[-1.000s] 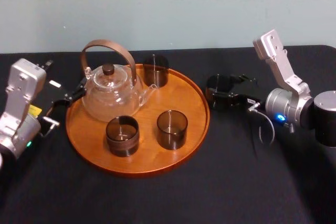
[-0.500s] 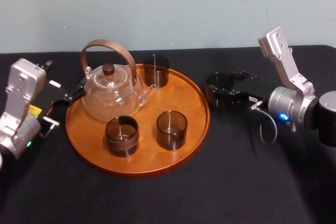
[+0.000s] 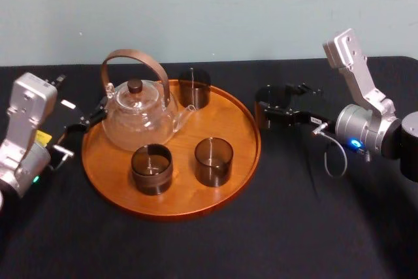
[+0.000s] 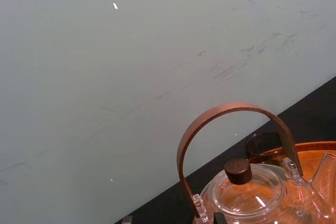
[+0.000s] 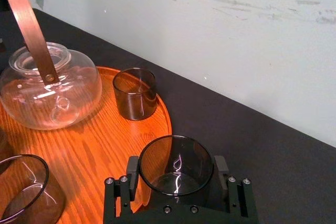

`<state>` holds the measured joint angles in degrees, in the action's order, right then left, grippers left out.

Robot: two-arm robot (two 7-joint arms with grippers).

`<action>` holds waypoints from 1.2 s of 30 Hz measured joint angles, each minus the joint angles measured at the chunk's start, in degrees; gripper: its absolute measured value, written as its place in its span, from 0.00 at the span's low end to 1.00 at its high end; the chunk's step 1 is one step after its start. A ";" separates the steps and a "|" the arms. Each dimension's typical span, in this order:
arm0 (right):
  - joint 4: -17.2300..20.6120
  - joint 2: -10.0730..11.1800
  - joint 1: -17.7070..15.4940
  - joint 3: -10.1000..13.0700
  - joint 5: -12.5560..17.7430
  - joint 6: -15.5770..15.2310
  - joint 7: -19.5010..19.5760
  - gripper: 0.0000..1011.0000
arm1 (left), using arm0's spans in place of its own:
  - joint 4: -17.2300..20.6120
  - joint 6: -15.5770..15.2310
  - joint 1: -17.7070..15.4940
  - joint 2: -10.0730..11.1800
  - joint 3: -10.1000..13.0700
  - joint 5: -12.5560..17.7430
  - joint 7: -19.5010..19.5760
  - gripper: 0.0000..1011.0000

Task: Pick up the glass from the table and place it on the tray.

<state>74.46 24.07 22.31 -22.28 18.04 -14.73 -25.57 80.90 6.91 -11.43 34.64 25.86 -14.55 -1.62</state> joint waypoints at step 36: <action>2.18 -1.45 2.83 -2.45 -0.50 -0.10 0.27 0.87 | 0.00 0.00 0.00 0.00 0.00 0.00 0.00 0.99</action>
<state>76.64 22.62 25.14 -24.73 17.54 -14.83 -25.30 80.90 6.91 -11.43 34.65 25.86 -14.55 -1.62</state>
